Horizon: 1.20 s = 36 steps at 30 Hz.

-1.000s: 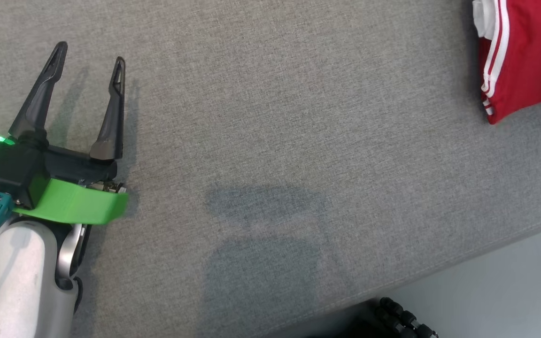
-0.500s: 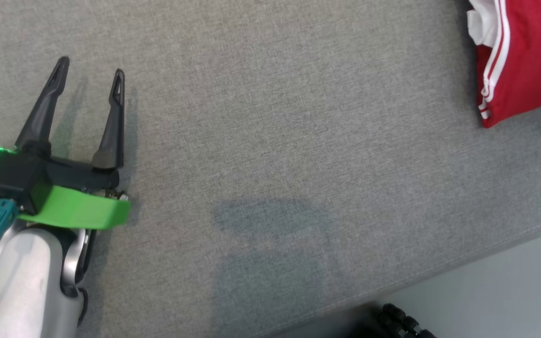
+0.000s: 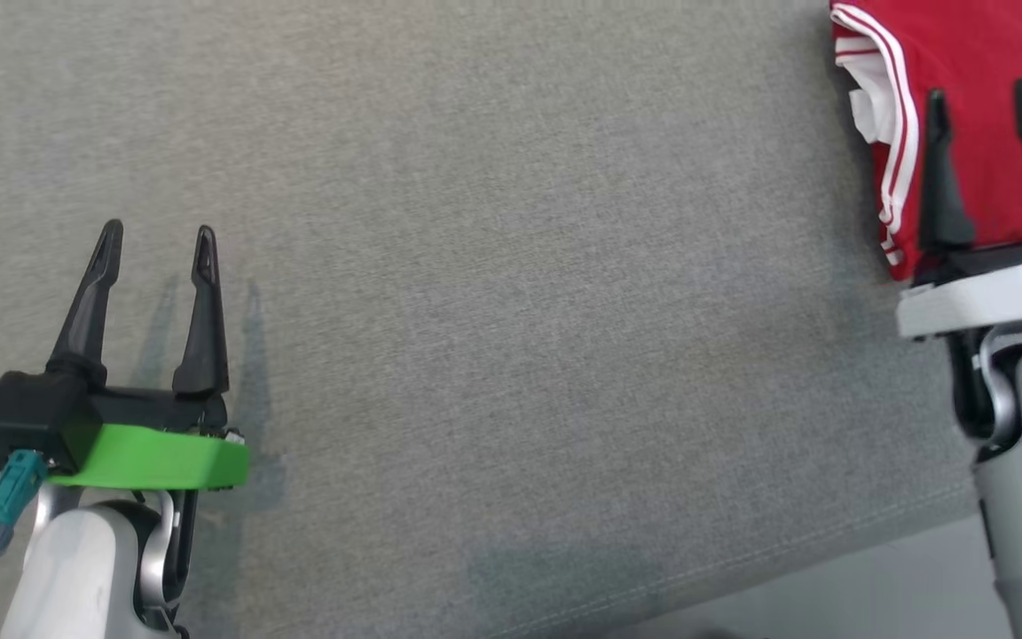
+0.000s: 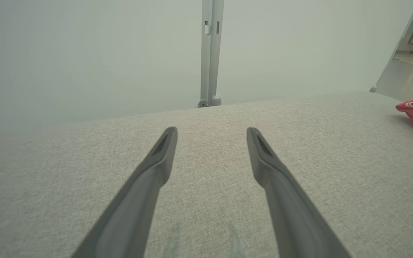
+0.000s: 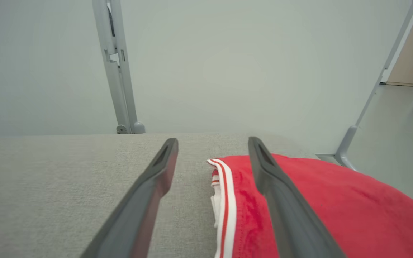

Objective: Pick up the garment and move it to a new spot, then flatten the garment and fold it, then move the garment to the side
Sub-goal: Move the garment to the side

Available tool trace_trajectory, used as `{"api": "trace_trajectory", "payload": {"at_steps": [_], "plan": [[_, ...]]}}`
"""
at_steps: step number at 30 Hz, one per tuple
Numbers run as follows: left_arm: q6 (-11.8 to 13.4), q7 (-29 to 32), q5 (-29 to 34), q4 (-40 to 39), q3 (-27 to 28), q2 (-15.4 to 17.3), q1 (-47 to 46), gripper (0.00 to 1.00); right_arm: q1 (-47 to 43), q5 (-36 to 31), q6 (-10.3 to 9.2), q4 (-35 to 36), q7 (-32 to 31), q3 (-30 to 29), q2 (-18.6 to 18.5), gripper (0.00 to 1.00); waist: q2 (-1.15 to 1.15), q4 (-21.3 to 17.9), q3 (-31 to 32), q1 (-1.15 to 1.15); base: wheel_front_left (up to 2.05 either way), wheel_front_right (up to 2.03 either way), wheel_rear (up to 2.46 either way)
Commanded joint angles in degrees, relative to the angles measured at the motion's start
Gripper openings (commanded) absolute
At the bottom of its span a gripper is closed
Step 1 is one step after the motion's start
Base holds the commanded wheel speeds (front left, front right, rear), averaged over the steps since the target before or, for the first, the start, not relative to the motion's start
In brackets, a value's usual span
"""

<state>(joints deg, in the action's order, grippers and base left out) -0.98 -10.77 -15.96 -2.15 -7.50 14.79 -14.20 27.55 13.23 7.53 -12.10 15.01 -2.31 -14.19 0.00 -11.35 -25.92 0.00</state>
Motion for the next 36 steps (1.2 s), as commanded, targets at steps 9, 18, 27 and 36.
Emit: {"api": "trace_trajectory", "payload": {"at_steps": [9, 18, 27, 36], "plan": [[1.6, -1.0, -1.3, 1.7, 1.0, -0.3, 4.6, 1.0, -8.7, -1.5, -0.09, 7.4, -2.2, 4.9, 5.6, 1.0, 0.0, 8.1, 8.5, 0.0, 0.0, 0.0, 0.0], [1.6, -1.0, -3.2, 3.5, 1.9, 0.2, 8.5, 1.0, -15.2, -2.0, -0.09, 7.7, -2.7, 5.7, 6.9, 1.0, 0.0, 9.4, 14.8, 0.0, 0.0, 0.0, 0.0], [1.8, -0.1, -3.9, 4.5, 1.5, 0.6, 11.6, 1.0, -20.1, -2.3, -0.09, 9.7, -4.5, 4.6, 6.0, 1.0, 0.0, 8.9, 19.2, 0.0, 0.0, 0.0, 0.0], [2.4, 1.4, -4.1, 3.5, 0.8, 0.9, 14.4, 1.0, -24.7, -1.8, -0.09, 12.4, -6.3, 3.1, 5.9, 1.0, 0.0, 8.5, 22.7, 0.0, 0.0, 0.0, 0.0]]}}
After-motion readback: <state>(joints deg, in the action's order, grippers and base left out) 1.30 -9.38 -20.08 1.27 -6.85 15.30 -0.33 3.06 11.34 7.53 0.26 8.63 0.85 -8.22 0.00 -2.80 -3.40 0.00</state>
